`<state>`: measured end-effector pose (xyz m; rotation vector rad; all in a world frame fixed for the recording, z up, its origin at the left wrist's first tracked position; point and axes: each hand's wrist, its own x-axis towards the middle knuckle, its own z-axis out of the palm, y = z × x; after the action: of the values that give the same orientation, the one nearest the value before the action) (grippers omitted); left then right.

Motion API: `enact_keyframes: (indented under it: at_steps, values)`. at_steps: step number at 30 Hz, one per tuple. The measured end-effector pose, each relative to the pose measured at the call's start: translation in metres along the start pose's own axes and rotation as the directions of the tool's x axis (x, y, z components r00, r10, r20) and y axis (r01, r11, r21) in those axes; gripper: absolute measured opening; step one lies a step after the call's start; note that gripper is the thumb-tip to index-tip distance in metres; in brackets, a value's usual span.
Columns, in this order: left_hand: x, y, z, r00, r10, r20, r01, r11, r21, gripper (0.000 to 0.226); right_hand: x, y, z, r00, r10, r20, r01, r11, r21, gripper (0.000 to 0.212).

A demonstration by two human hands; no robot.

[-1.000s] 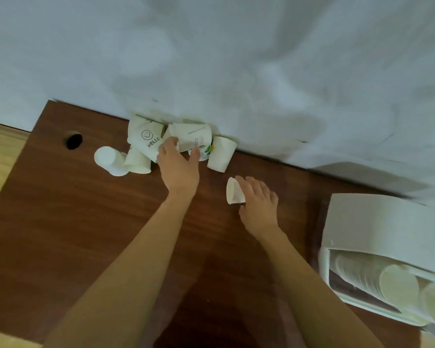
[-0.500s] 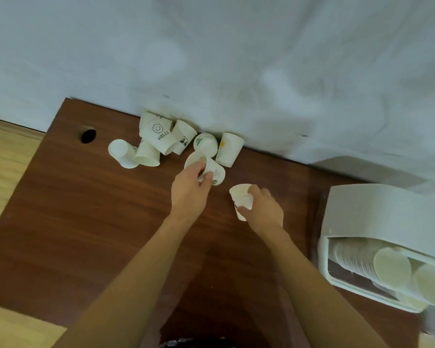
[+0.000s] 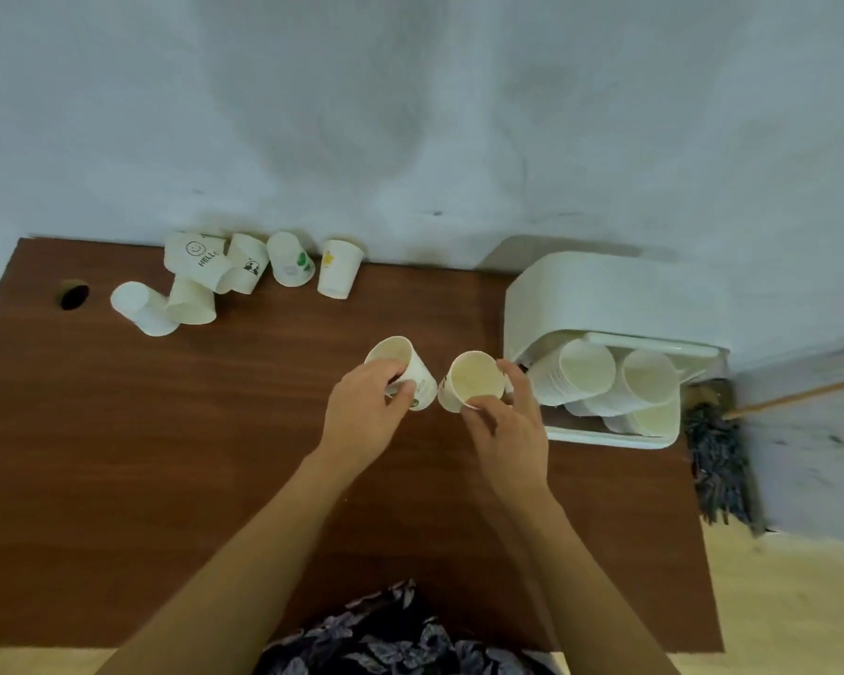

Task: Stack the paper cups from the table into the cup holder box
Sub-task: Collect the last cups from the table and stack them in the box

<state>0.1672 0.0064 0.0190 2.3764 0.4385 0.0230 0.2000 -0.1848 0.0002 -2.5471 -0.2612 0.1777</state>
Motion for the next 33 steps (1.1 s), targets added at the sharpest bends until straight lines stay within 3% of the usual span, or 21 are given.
enact_keyframes:
  at_steps: [10, 17, 25, 33]
  values:
    - [-0.052, 0.103, 0.079, 0.995, 0.099, 0.017, -0.100, 0.994, 0.034, 0.018, -0.044, 0.108, -0.086, 0.998, -0.028, -0.059, 0.035, 0.993, 0.112, 0.009]
    - [-0.070, 0.185, 0.141, 0.979, 0.187, 0.082, -0.187, 0.982, 0.001, 0.022, -0.044, 0.195, -0.147, 0.977, 0.031, -0.213, -0.001, 0.990, 0.139, 0.012]
    - [-0.066, 0.237, 0.178, 0.971, 0.223, 0.084, -0.228, 0.972, 0.057, 0.024, -0.002, 0.243, -0.168, 0.999, -0.048, -0.016, 0.048, 0.999, -0.009, 0.024]
    - [-0.060, 0.260, 0.194, 0.972, 0.230, 0.050, -0.234, 0.968, 0.096, 0.014, 0.012, 0.260, -0.168, 0.981, -0.093, 0.171, 0.089, 0.996, 0.029, 0.035]
